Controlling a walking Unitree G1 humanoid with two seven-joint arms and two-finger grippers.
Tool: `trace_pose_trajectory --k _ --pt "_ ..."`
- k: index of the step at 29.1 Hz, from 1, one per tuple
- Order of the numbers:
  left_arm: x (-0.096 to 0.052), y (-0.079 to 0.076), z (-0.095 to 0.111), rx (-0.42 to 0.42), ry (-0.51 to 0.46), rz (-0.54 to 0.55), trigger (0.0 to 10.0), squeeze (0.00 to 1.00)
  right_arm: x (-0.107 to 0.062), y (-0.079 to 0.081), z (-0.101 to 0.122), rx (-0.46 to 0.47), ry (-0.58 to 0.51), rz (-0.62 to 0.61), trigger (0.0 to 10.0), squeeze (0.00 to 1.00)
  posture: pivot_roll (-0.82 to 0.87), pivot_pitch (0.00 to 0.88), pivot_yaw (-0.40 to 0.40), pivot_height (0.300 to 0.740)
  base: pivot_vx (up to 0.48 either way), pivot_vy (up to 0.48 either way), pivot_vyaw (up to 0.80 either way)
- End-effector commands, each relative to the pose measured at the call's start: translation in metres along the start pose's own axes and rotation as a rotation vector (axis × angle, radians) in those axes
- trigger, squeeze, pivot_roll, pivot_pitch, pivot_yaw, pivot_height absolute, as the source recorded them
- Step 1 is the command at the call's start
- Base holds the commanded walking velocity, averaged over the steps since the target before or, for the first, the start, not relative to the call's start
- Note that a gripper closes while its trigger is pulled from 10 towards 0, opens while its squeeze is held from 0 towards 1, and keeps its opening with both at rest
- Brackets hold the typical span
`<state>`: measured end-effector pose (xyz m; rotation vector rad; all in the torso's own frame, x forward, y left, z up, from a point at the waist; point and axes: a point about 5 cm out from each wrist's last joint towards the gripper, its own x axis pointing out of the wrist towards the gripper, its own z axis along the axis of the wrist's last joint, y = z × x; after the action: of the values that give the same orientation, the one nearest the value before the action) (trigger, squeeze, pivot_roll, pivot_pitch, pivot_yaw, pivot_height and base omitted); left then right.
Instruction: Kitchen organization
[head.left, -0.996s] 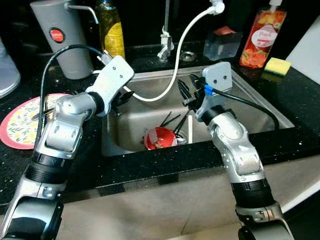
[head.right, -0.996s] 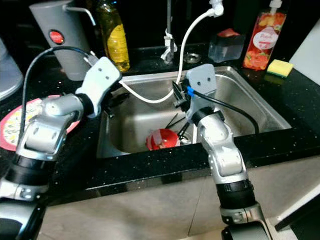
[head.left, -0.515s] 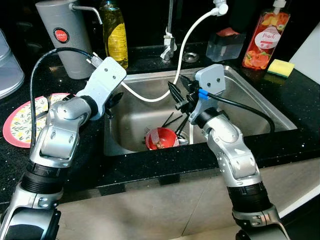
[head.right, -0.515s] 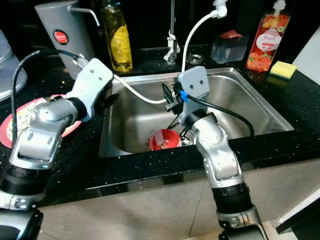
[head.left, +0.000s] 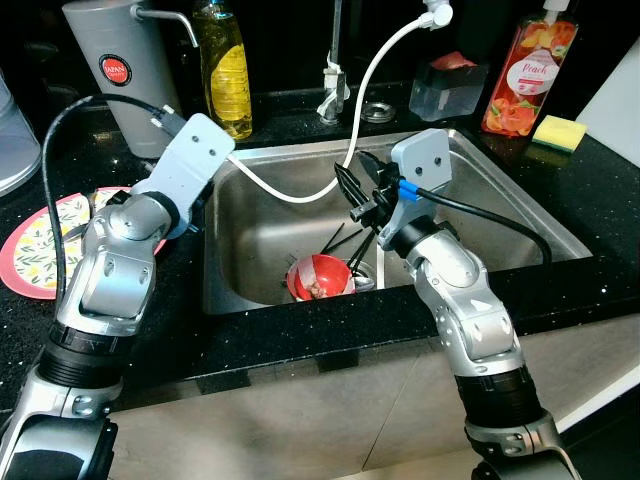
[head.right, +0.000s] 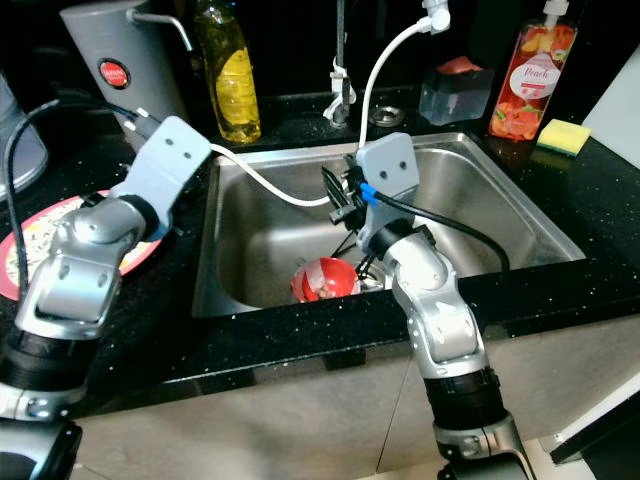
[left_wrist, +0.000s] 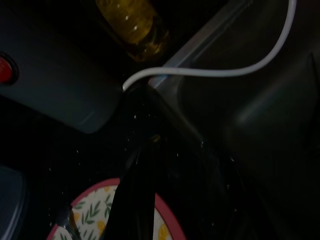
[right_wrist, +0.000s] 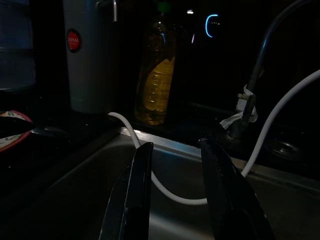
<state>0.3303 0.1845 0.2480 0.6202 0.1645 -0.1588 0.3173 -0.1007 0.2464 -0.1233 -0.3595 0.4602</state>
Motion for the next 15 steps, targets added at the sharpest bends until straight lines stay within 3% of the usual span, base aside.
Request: trace_pose_trajectory --k 1,8,15 --pt "-0.003 0.005 -0.008 0.054 0.04 0.014 10.0 0.0 0.0 0.002 0.0 0.011 -0.002 0.007 10.0 0.0 0.08 0.005 0.01 0.74 0.0 0.0 0.0" --pt "-0.01 0.015 -0.025 0.17 0.123 0.058 10.0 0.0 0.0 0.002 -0.001 0.009 -0.001 0.011 10.0 0.0 0.08 0.0 0.009 0.74 0.0 0.0 0.0" --pt "-0.01 0.017 -0.042 0.216 0.205 0.098 10.0 0.0 0.0 0.002 -0.003 0.008 0.003 0.013 10.0 0.0 0.08 0.0 0.008 0.74 0.0 0.0 0.0"
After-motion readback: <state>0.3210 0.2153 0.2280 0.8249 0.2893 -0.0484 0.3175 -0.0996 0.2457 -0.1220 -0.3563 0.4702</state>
